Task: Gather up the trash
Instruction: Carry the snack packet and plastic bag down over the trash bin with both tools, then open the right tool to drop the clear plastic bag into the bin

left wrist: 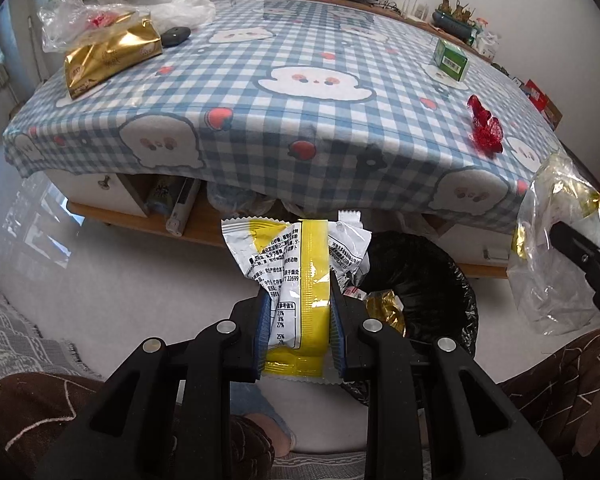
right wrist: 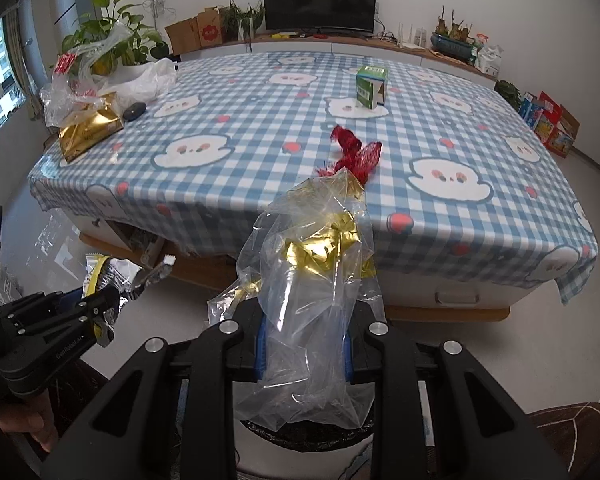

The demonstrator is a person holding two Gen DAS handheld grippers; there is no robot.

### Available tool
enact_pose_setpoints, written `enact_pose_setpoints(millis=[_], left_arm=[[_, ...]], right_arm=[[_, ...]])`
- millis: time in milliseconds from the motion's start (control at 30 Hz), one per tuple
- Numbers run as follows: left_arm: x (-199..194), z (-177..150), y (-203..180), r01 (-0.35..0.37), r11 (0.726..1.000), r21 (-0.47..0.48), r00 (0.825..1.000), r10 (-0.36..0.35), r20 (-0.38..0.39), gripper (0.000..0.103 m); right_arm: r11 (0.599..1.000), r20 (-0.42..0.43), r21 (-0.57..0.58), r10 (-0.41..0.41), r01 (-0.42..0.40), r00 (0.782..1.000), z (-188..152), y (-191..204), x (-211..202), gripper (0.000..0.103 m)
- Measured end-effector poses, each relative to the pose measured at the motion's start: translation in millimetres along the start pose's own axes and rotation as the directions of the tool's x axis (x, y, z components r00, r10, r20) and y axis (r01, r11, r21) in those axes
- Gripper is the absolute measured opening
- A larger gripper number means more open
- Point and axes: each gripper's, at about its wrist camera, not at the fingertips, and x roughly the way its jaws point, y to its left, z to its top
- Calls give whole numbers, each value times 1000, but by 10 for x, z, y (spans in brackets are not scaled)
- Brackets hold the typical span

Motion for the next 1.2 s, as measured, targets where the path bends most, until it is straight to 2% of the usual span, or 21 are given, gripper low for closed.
enact_pose_setpoints(millis=[167,433,933,1067,1200], left_arm=[[185,-70,-23,-16,1000,10,999,16,-32,24],[463,-109,-13,5,1000,-9,997,-5,-81,24],[811,-129,-74,-25,1000,13,989,26,-147,24],[815,-128,-91,-23,999,23,989,26,-147,24],[790,-127,-127,-25,999,29,988,29,-149,24]], right_arm=[[1000,-46,-4,-14,14,999,-165,0,262,25],[1000,-107,25,-8,11,994,-355,-96,689,25],[1000,-177,16,6,-3,984,-444,-19,1165,27],[1000,-170,25,-3,8,985,-450,-18,1177,35],[999,-160,42,-4,11,987,-438,-29,1139,50]])
